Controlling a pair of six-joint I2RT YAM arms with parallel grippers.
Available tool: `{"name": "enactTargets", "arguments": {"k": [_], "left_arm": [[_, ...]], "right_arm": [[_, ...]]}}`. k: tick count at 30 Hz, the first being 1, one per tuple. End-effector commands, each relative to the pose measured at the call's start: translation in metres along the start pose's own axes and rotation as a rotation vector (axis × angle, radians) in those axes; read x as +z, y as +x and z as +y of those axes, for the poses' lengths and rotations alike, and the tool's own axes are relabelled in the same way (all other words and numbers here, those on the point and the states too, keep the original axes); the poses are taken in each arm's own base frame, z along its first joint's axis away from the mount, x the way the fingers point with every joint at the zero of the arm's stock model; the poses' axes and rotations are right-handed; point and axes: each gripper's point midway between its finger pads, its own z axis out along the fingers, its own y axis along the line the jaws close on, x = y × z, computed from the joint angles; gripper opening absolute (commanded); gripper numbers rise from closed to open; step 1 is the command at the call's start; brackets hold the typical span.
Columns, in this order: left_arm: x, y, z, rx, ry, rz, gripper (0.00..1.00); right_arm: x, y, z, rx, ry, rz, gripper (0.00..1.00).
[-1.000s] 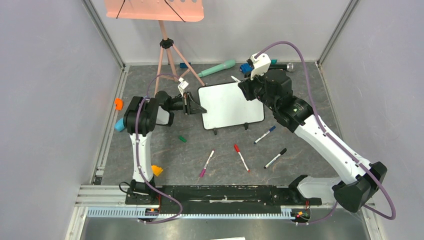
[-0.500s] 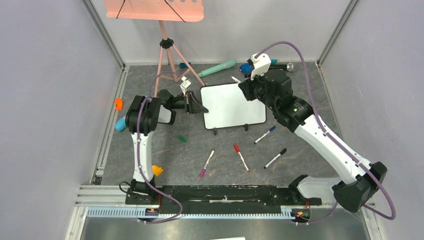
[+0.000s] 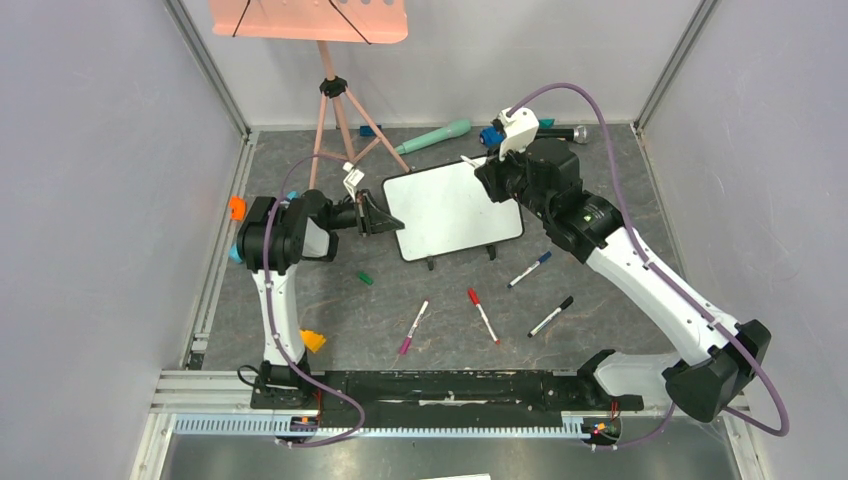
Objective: Write a sentence on the whiteboard
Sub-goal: Adjust the whiteboard on the whiteboard stand.
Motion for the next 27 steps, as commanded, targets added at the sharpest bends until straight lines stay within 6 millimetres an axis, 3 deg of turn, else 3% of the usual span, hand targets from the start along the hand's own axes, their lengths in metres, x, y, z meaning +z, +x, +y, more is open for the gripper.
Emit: {"name": "enactTargets", "arguments": {"k": [1,5,9,12,17,20,24,27], "left_arm": [[0.007,0.02,-0.005,0.136,0.11,0.092,0.02],[0.008,0.021,-0.014,0.163,0.141,0.116,0.03],[0.008,0.019,-0.016,0.167,0.14,0.114,0.16],[0.008,0.016,-0.017,0.17,0.126,0.099,0.02],[0.007,0.014,-0.016,0.174,0.114,0.088,0.03],[0.007,0.014,-0.018,0.175,0.119,0.093,0.19],[0.007,0.013,-0.019,0.179,0.115,0.088,0.19],[0.007,0.012,-0.021,0.181,0.118,0.09,0.32]], "right_arm": [[-0.001,-0.02,0.004,0.017,-0.02,-0.048,0.0],[0.0,-0.022,0.004,0.023,-0.019,-0.052,0.0],[0.001,-0.019,0.007,0.029,-0.033,-0.048,0.0],[0.0,-0.021,0.007,0.028,-0.035,-0.052,0.0],[-0.001,-0.023,0.006,0.019,-0.032,-0.057,0.0],[-0.001,-0.023,0.006,0.015,-0.032,-0.058,0.0],[-0.001,-0.024,0.005,0.009,-0.031,-0.061,0.0],[-0.002,-0.024,0.005,0.003,-0.029,-0.06,0.0]]}}
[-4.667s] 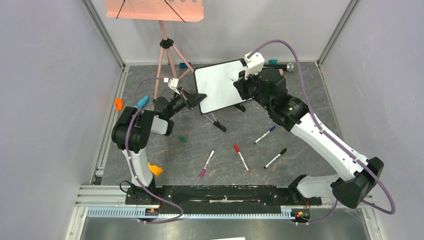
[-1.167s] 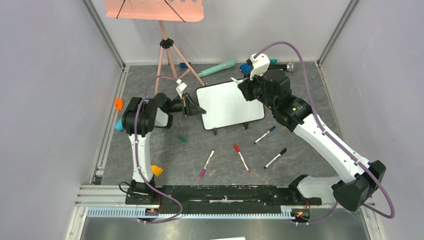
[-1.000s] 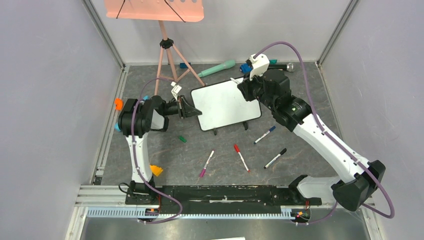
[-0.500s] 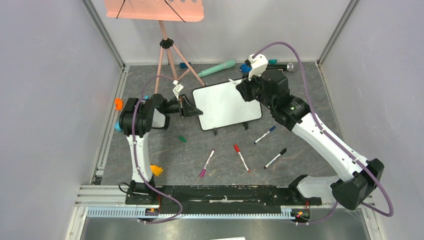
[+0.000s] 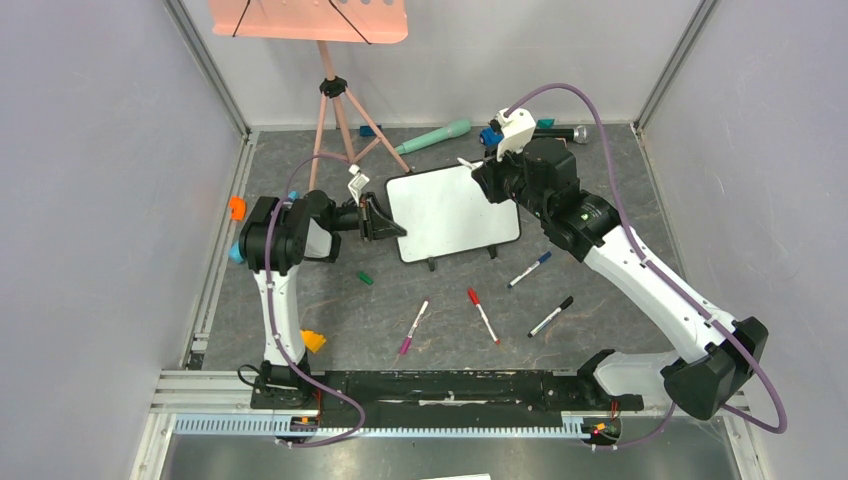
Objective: Write a sentence on the whiteboard
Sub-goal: Adjust the whiteboard on the whiteboard stand.
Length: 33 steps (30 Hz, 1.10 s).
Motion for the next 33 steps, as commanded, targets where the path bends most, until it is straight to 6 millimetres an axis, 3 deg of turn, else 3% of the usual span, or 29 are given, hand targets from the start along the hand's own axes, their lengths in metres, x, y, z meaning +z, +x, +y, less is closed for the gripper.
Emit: {"name": "enactTargets", "arguments": {"k": [1,22,27,33], "left_arm": [[0.002,0.004,-0.014,0.125,0.06,0.041,0.38],[0.002,0.009,-0.015,0.127,0.074,0.055,0.44],[0.003,0.001,-0.014,0.106,0.066,0.046,0.51],[0.003,-0.002,-0.017,0.13,0.019,0.002,0.52]], "right_arm": [[-0.006,-0.028,0.0,-0.009,-0.005,-0.075,0.0],[0.0,-0.012,0.004,0.011,-0.026,-0.048,0.0],[0.003,-0.011,0.004,0.029,-0.021,-0.046,0.0],[0.004,-0.006,0.003,0.056,-0.014,-0.038,0.0]]}}
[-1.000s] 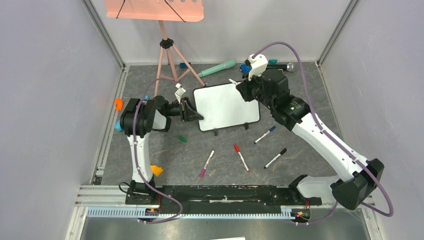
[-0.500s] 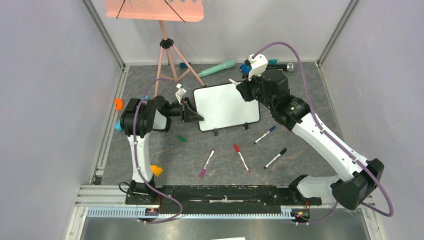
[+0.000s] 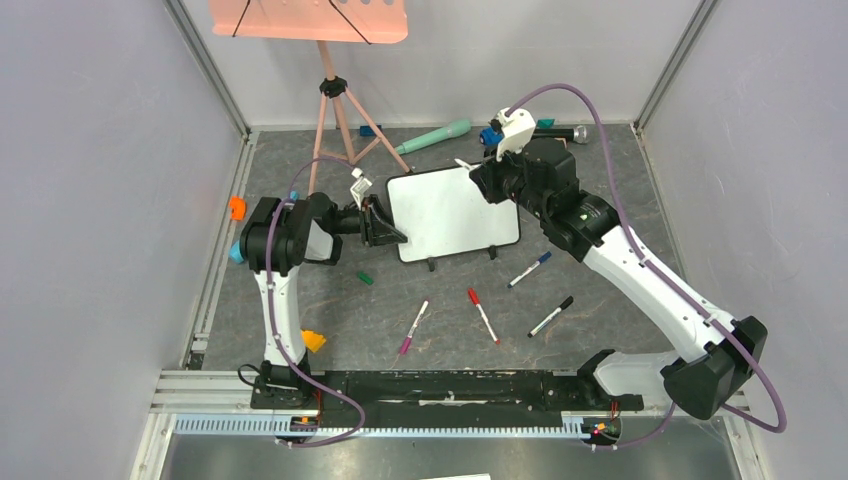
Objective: Write a sentence on the whiteboard
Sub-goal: Adjust the whiteboard on the whiteboard stand.
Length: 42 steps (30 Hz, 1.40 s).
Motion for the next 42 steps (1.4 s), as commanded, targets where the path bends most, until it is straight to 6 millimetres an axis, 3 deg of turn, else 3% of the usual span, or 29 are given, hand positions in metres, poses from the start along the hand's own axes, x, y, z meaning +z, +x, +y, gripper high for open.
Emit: {"name": "enactTargets", "arguments": {"k": [1,8,20,23,26,28,32,42], "left_arm": [[0.0,-0.012,-0.011,0.13,-0.021,-0.034,0.53],[0.001,-0.02,-0.01,0.152,-0.031,-0.047,0.56],[-0.012,-0.034,-0.001,0.143,-0.104,-0.109,0.47],[-0.012,-0.036,-0.001,0.137,-0.1,-0.108,0.47],[-0.012,-0.039,0.004,0.1,-0.093,-0.109,0.37],[-0.012,-0.041,0.007,0.089,-0.092,-0.11,0.36],[-0.012,-0.038,0.002,0.114,-0.093,-0.107,0.17],[-0.011,-0.036,0.009,0.091,-0.106,-0.117,0.23]], "right_arm": [[0.002,-0.004,0.0,0.04,0.004,-0.033,0.0],[0.006,-0.009,0.001,0.053,0.006,-0.034,0.0],[0.023,-0.037,-0.009,-0.02,0.052,-0.012,0.0],[0.021,-0.031,-0.013,-0.005,0.07,-0.001,0.0],[0.022,-0.023,-0.015,-0.001,0.074,0.011,0.0],[0.022,-0.019,-0.016,0.0,0.075,0.001,0.0],[0.022,-0.015,-0.017,0.007,0.079,-0.007,0.0],[0.021,-0.013,-0.013,-0.015,0.055,0.011,0.0]]}}
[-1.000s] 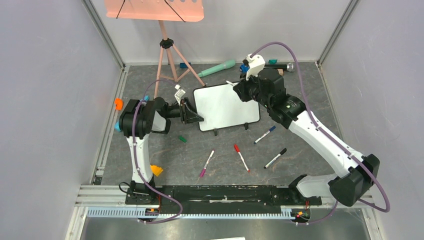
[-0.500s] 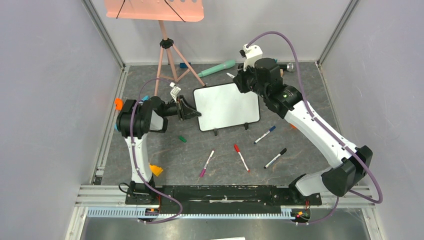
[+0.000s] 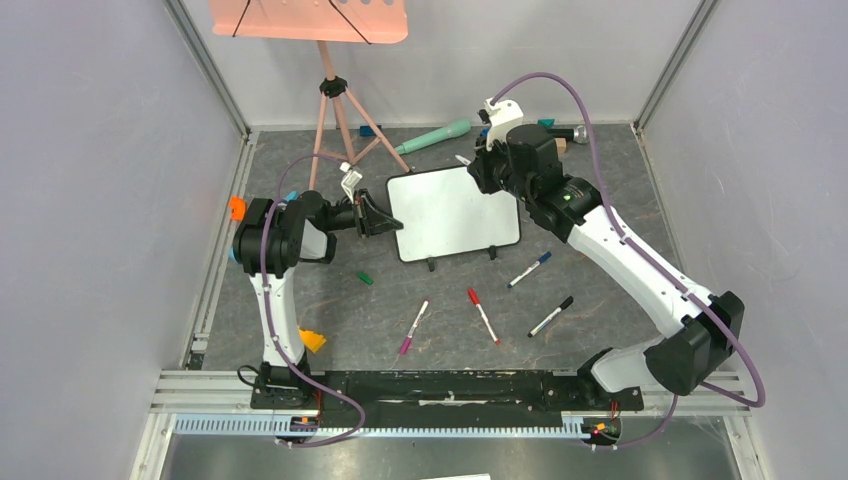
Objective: Write a sentence on the whiteboard
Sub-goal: Adjust the whiteboard on the whiteboard stand.
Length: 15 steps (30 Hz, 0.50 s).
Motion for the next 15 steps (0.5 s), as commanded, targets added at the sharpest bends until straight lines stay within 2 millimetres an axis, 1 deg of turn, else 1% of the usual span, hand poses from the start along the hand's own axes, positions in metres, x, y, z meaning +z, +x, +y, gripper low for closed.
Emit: {"name": "enactTargets", "arguments": {"k": [1,4,8,11,13,15], "left_arm": [[0.002,-0.011,-0.002,0.073,0.004,-0.021,0.23],[0.004,-0.009,-0.002,0.072,0.008,-0.018,0.25],[0.01,-0.005,-0.006,0.069,0.048,0.013,0.32],[0.012,-0.005,-0.007,0.074,0.056,0.019,0.35],[0.013,-0.004,-0.008,0.079,0.056,0.018,0.36],[0.013,-0.003,-0.009,0.085,0.048,0.011,0.34]], "right_arm": [[-0.01,-0.023,0.002,-0.009,-0.013,-0.07,0.0],[-0.009,-0.023,0.002,-0.01,-0.018,-0.07,0.0],[-0.006,-0.022,0.006,-0.004,-0.034,-0.068,0.0],[-0.006,-0.023,0.007,0.0,-0.041,-0.071,0.0],[-0.006,-0.022,0.007,-0.001,-0.042,-0.07,0.0],[-0.007,-0.023,0.007,-0.001,-0.042,-0.073,0.0]]}}
